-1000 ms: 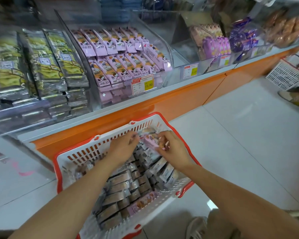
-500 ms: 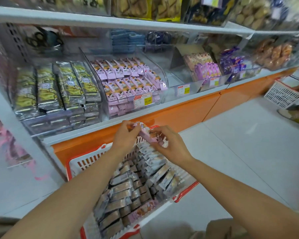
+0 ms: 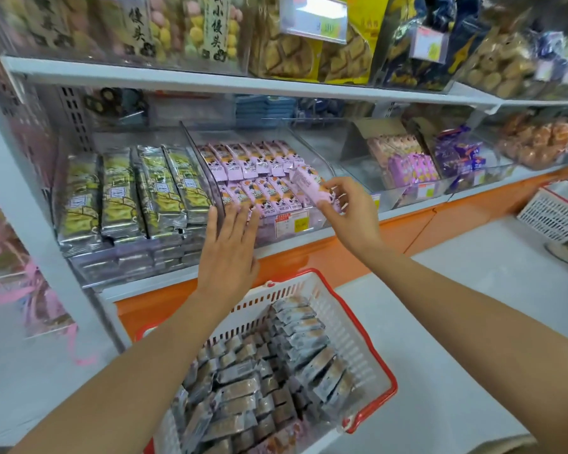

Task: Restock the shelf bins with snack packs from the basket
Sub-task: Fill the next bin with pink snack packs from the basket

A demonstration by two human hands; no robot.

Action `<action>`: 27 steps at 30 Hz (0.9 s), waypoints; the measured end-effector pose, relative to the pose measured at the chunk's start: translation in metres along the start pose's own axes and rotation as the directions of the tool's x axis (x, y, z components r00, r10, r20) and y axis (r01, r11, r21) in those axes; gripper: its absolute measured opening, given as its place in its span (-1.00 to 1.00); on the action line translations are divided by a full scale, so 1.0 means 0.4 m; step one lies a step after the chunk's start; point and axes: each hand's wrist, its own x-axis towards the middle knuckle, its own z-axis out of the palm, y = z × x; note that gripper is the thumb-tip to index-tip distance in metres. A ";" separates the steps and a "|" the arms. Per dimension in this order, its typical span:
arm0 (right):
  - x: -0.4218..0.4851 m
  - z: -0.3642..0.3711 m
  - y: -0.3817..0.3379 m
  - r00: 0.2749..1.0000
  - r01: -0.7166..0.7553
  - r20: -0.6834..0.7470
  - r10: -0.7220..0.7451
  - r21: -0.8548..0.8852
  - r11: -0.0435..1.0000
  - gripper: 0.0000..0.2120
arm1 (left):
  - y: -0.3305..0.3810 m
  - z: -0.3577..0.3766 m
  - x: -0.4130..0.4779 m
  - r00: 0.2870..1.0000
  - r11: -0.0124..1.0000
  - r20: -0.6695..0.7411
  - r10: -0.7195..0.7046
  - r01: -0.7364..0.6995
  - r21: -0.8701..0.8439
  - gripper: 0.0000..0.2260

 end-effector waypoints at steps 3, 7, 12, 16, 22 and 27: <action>0.067 0.021 0.012 1.000 -0.011 -0.014 0.009 -0.114 0.993 -0.80 | 0.004 0.002 -0.001 1.000 1.000 -0.006 -0.005 0.005 0.017 -0.30; 0.126 0.069 0.038 0.998 -0.050 0.027 0.057 -0.224 0.973 -0.78 | 0.007 0.015 -0.001 1.000 1.000 -0.005 -0.014 0.014 0.027 -0.27; 0.135 0.121 0.067 0.997 -0.055 0.037 0.068 -0.286 0.957 -0.77 | 0.003 0.022 0.003 1.000 0.999 0.003 -0.028 0.027 0.038 -0.26; 0.128 0.123 0.073 0.998 -0.047 0.020 0.055 -0.302 0.952 -0.75 | 0.007 0.025 0.002 0.999 0.998 0.015 -0.038 0.038 0.043 -0.25; 0.090 0.087 0.054 0.993 -0.029 0.107 0.057 -0.247 0.969 -0.64 | 0.008 0.008 -0.003 0.998 0.996 0.051 -0.032 0.028 0.081 -0.27; -0.032 0.058 0.045 0.998 0.040 0.048 -0.035 -0.104 0.994 -0.75 | 0.016 -0.012 -0.008 0.998 0.998 0.047 -0.046 0.044 0.043 -0.25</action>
